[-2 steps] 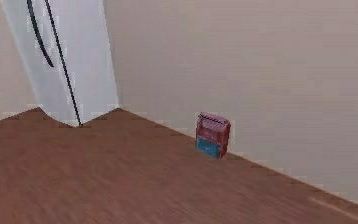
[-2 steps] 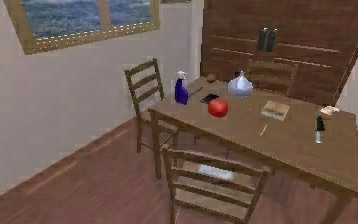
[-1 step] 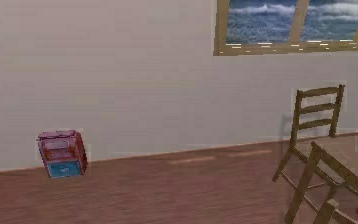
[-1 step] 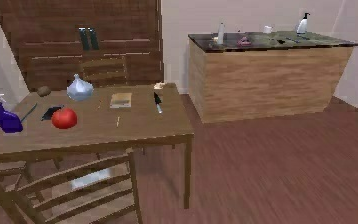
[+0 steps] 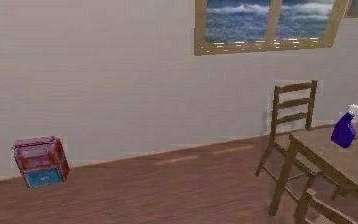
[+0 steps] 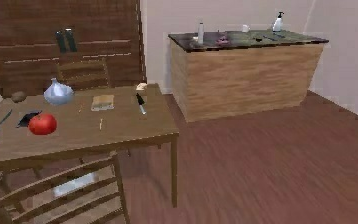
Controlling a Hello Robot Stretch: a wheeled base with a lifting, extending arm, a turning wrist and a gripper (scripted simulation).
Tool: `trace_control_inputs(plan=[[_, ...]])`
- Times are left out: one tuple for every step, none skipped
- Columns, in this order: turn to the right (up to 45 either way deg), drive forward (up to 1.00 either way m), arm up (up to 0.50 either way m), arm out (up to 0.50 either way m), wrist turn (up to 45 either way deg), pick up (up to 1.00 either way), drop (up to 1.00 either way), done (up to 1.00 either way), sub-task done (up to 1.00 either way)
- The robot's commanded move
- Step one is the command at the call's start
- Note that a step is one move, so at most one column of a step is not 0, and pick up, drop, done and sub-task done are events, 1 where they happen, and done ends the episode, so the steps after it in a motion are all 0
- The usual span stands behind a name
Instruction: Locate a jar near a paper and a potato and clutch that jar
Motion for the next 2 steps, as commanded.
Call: trace_control_inputs(plan=[[0.0,0.85,0.0,0.0,0.0,0.0,0.0,0.0,0.0],[45.0,0.0,0.0,0.0,0.0,0.0,0.0,0.0,0.0]])
